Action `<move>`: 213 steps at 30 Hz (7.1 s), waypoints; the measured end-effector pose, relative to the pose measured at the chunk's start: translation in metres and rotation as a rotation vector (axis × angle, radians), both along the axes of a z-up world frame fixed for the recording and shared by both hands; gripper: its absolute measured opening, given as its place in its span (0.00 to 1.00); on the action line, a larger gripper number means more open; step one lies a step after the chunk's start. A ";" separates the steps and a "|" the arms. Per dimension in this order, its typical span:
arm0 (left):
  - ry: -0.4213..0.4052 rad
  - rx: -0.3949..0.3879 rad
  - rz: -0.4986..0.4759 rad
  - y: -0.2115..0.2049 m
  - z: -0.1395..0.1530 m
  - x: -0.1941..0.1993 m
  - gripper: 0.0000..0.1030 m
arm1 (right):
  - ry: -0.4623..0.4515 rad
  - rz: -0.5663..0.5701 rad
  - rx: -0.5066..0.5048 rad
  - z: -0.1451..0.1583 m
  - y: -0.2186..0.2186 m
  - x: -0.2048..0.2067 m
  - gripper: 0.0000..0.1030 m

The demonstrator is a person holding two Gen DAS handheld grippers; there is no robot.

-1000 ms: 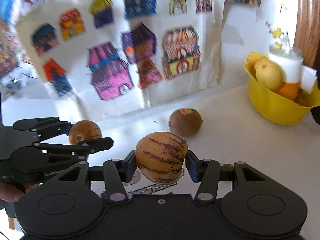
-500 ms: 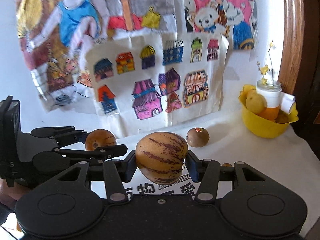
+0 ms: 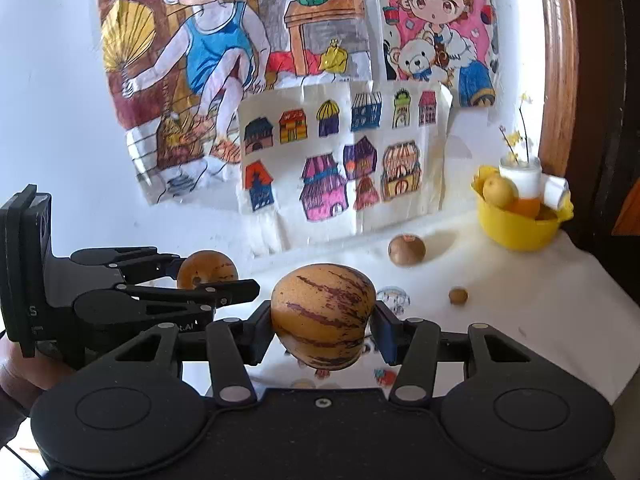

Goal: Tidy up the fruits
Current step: 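Carry the golden round fruit and striped pepino over the metal tray, then open the left tool to drop the golden fruit while the right tool drops the pepino, then lift both tools from the tray and move toward the kiwi and small fruit, then grasp the brown kiwi with the left tool while the right tool approaches the small brown fruit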

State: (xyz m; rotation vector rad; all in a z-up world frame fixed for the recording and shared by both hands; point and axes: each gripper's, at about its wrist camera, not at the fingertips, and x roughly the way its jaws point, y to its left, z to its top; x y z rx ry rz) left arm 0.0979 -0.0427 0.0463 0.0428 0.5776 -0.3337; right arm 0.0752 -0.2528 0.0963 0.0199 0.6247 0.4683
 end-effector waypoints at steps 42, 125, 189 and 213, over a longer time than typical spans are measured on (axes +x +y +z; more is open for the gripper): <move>0.239 0.042 0.008 -0.003 -0.105 -0.071 0.49 | 0.184 -0.037 0.001 -0.103 -0.008 -0.019 0.52; 0.105 -0.038 0.074 0.002 -0.047 -0.032 0.99 | 0.090 -0.109 0.026 -0.050 -0.022 -0.011 0.99; 0.042 0.059 -0.051 -0.103 -0.139 0.286 0.96 | 0.201 -0.111 -0.018 -0.143 -0.060 0.231 0.99; 0.072 0.065 -0.102 -0.109 -0.160 0.302 0.61 | 0.219 -0.101 -0.026 -0.160 -0.050 0.259 0.99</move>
